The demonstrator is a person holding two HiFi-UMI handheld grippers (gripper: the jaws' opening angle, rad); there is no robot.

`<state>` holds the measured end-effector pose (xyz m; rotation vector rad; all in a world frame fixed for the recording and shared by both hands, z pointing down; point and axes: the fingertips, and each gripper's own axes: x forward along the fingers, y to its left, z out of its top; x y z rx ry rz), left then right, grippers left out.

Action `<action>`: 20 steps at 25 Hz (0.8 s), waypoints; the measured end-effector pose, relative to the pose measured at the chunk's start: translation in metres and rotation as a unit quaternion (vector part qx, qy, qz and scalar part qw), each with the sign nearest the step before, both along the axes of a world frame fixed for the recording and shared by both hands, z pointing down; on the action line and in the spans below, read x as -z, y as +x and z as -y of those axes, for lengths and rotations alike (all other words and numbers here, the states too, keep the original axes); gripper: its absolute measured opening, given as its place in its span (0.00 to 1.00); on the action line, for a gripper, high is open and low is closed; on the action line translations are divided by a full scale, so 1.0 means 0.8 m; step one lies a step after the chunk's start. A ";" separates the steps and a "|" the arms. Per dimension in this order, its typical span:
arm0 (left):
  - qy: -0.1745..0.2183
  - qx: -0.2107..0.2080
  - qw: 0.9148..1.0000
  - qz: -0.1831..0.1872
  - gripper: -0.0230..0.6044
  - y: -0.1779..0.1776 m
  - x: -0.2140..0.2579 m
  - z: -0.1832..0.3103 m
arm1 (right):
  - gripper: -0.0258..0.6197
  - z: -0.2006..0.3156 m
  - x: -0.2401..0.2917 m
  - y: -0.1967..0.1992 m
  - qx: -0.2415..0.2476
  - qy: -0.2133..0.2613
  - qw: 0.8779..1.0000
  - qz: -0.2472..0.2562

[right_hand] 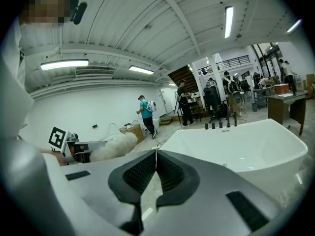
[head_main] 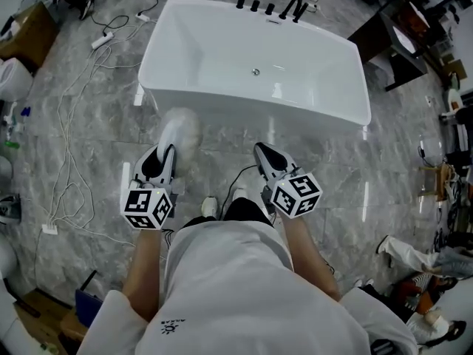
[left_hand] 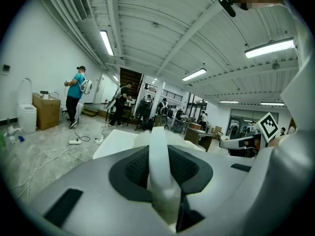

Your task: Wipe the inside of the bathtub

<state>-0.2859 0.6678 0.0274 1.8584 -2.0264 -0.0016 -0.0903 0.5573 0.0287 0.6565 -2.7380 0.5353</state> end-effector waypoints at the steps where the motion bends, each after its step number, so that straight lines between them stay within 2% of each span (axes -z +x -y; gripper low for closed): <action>1: 0.000 0.002 1.000 -0.001 0.20 -0.003 -0.001 -0.002 | 0.07 0.000 0.000 -0.002 0.004 0.001 1.000 -0.001; 11: -0.006 0.037 0.999 0.002 0.20 -0.038 -0.004 0.013 | 0.07 0.034 0.001 -0.051 0.039 -0.010 0.999 0.023; 20: -0.019 0.050 0.999 0.008 0.20 -0.053 -0.011 0.091 | 0.07 0.110 -0.016 -0.094 0.084 -0.003 0.996 0.008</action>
